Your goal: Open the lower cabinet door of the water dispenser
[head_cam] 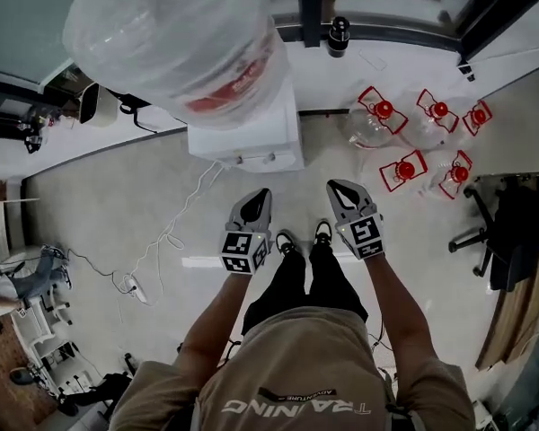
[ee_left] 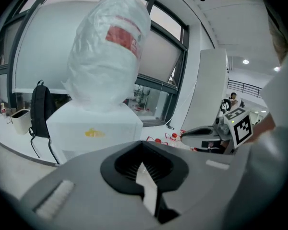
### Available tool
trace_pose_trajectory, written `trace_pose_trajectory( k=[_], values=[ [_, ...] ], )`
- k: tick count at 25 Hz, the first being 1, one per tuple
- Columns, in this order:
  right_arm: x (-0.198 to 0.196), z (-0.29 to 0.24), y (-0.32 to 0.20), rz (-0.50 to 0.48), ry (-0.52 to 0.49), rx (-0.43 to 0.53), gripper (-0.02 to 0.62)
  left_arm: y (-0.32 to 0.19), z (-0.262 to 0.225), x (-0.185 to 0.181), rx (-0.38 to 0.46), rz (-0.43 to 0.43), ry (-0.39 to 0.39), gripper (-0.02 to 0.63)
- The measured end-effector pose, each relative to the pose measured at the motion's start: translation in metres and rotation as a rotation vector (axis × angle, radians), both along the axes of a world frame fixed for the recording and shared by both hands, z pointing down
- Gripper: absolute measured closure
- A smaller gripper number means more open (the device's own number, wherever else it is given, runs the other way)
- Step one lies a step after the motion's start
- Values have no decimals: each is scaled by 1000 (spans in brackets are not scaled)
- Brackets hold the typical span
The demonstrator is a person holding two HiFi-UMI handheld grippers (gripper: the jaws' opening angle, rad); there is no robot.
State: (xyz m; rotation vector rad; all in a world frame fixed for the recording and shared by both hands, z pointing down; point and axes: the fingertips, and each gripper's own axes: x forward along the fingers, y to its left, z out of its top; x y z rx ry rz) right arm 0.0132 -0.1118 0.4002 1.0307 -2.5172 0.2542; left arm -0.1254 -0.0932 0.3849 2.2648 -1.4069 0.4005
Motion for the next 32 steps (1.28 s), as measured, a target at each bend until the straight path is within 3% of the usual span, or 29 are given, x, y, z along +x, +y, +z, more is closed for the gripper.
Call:
trace_pose_trajectory(
  k=[4, 10, 20, 32],
  values=[
    [1, 80, -4, -102, 112, -32, 584, -4, 56, 5, -46, 5, 7, 604],
    [13, 167, -12, -125, 162, -132, 584, -21, 140, 11, -99, -17, -10, 604],
    [-5, 310, -33, -74, 92, -277, 584, -38, 269, 31, -200, 19, -52, 604],
    [-43, 418, -77, -85, 42, -332, 584, -50, 357, 25, -259, 52, -98, 604]
  ],
)
